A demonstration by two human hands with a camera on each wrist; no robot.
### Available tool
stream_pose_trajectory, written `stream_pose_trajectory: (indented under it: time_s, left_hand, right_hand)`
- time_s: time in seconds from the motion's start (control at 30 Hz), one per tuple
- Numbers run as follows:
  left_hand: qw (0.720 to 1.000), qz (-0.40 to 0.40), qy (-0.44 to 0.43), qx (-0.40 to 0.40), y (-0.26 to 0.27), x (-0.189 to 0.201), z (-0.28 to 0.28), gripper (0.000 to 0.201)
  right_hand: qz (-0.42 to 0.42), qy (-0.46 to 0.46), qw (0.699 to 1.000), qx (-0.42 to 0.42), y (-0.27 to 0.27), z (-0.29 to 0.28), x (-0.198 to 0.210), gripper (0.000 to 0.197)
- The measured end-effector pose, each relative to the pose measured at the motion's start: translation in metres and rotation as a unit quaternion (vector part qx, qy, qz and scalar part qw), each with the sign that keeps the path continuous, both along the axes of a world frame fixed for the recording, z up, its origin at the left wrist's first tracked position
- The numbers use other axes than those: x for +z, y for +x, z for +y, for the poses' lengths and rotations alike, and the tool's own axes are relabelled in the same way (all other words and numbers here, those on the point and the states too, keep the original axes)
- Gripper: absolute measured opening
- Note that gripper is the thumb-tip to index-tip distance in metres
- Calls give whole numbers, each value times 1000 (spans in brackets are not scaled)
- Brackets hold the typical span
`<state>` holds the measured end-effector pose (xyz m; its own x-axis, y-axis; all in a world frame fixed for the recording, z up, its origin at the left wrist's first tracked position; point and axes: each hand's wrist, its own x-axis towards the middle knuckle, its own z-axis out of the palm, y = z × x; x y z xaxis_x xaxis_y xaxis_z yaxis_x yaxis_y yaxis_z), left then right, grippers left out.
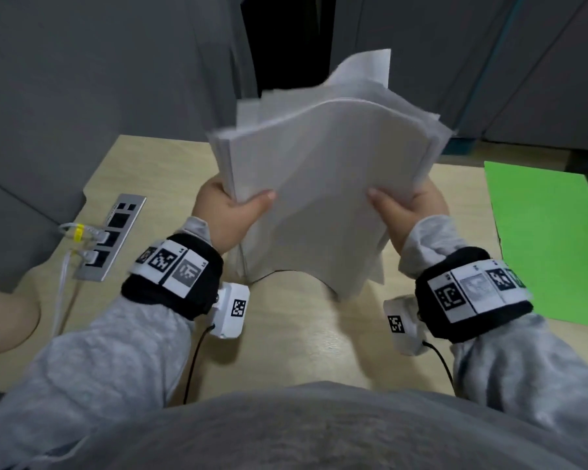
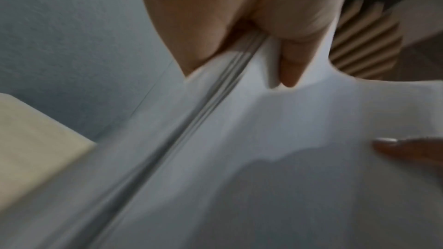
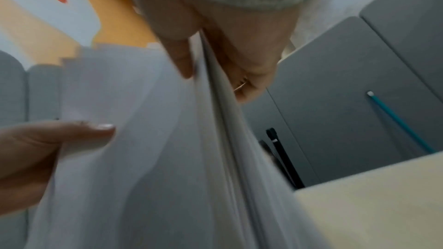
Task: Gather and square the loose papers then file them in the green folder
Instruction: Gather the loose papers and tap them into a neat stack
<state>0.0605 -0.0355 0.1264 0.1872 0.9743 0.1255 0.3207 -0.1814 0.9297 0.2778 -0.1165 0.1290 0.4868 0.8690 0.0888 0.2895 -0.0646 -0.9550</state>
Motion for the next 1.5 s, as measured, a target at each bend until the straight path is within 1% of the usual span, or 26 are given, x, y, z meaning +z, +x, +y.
stream_pose_trajectory:
  time_s: [0.03, 0.07, 0.13, 0.2, 0.27, 0.3, 0.33, 0.37, 0.43, 0.53, 0.63, 0.7, 0.77, 0.83, 0.9, 1.0, 1.03, 1.1, 1.13, 1.17, 1.27, 1.33, 1.37, 1.43, 1.47, 1.5]
  left_hand:
    - [999, -17, 25, 21, 0, 8, -1, 16]
    - [998, -35, 54, 29, 0, 16, -1, 14]
    - [993, -78, 87, 11, -6, 29, 3, 21]
    - [991, -103, 80, -18, -11, 31, 6, 33]
    - [995, -78, 57, -35, -13, 25, 6, 45]
    - [996, -63, 43, -40, -13, 21, 5, 43]
    - [997, -58, 33, -41, -12, 19, 4, 34]
    - [997, -57, 30, -42, -12, 18, 3, 25]
    - [996, -50, 37, -57, -12, 22, 1, 17]
    - [994, -35, 46, -90, -14, 29, 1, 20]
    - [991, -42, 49, -116, -16, 32, 0, 30]
    - [991, -40, 56, -116, -16, 33, -1, 35]
    - [994, -45, 52, -88, -15, 32, 0, 29]
    - [997, -48, 47, -49, -14, 29, 2, 19]
    - [998, -53, 40, -23, -13, 26, 5, 22]
    - [996, -77, 29, -22, -12, 26, 6, 21]
    - [996, -81, 28, -28, -12, 26, 6, 23]
    - [995, -89, 32, -41, -11, 25, 6, 38]
    - [994, -91, 36, -50, -10, 26, 6, 44]
    - [993, -93, 39, -62, -9, 26, 5, 44]
    - [992, -87, 31, -87, -3, 25, 0, 28]
    - [995, -62, 19, -81, 0, 23, 0, 22]
    - [996, -51, 16, -71, 1, 22, 0, 17]
    - [998, -45, 25, -46, 5, 24, -2, 9]
    - [997, -53, 37, -34, 6, 28, -4, 10]
    - [996, -71, 57, -19, 7, 33, -6, 12]
  right_hand:
    - [14, 31, 999, -32, -3, -1, 7, 25]
    - [42, 82, 994, -50, -5, -2, 15, 22]
    - [100, 192, 976, -30, -4, -6, 29, 34]
    - [102, 236, 966, -4, 0, -9, 36, 51]
    - [90, 225, 970, 31, 2, -10, 41, 58]
    - [90, 213, 972, 48, 3, -9, 43, 58]
    - [91, 203, 973, 56, 3, -8, 46, 58]
    - [91, 199, 974, 56, 4, -6, 49, 57]
    - [90, 200, 974, 54, 5, -5, 56, 54]
    - [76, 191, 977, 57, 9, -2, 68, 43]
    - [37, 176, 983, 28, 13, 2, 76, 27]
    - [19, 170, 985, 12, 13, 6, 78, 13]
    - [16, 173, 985, -9, 12, 7, 76, 12]
    - [34, 181, 982, -35, 12, 6, 71, 16]
    - [75, 182, 978, -66, 14, 4, 63, 17]
    - [149, 187, 966, -99, 17, 3, 56, 20]
    - [155, 186, 965, -98, 17, 3, 57, 19]
    - [159, 194, 965, -83, 17, 3, 59, 8]
    - [165, 201, 963, -69, 17, 4, 58, 7]
    - [170, 204, 963, -49, 16, 3, 58, 18]
    - [159, 193, 968, 14, 14, 3, 55, 54]
    - [115, 148, 981, 42, 11, 2, 53, 69]
    - [80, 112, 989, 47, 10, 1, 52, 67]
    - [28, 81, 996, 36, 6, -1, 50, 47]
    - [24, 104, 994, 24, 5, -3, 51, 35]
    - [34, 151, 988, 17, 3, -4, 55, 28]
